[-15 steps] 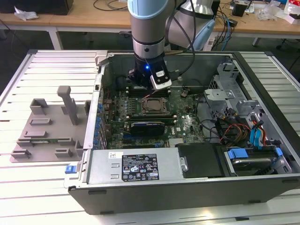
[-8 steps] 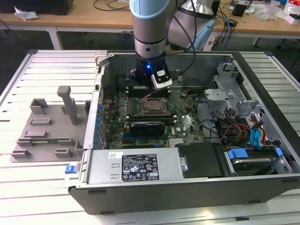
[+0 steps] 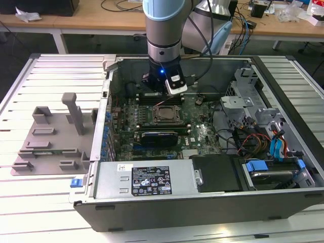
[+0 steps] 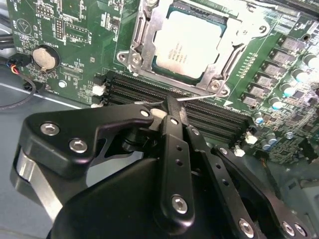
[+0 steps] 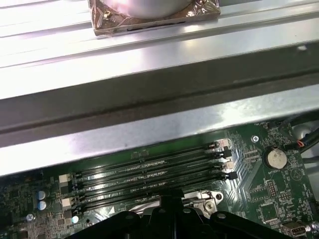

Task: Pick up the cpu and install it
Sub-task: 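Install the first cpu locking lever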

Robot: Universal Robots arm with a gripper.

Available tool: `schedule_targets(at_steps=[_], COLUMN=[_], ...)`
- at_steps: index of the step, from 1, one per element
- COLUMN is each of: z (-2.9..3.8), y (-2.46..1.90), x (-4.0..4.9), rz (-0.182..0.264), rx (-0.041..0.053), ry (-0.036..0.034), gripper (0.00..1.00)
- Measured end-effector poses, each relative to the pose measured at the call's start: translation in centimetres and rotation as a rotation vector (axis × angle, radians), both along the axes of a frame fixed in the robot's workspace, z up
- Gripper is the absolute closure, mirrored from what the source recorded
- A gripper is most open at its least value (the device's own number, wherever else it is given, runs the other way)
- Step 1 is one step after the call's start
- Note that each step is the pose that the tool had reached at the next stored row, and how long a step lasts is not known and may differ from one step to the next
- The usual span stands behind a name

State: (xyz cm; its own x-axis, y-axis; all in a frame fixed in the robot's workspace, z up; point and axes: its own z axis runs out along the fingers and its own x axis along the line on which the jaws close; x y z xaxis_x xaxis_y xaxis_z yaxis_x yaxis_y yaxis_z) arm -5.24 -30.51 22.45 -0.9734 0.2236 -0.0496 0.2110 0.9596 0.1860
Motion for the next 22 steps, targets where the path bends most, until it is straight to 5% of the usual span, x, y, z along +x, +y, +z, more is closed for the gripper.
schedule_targets(at_steps=[8, 22], z=[-0.31, -0.59], y=[0.15, 0.42], x=[0.21, 0.21], rz=[-0.005, -0.012], rx=[0.0, -0.0154], ry=[-0.0001, 0.0], gripper=[0.89, 0.89])
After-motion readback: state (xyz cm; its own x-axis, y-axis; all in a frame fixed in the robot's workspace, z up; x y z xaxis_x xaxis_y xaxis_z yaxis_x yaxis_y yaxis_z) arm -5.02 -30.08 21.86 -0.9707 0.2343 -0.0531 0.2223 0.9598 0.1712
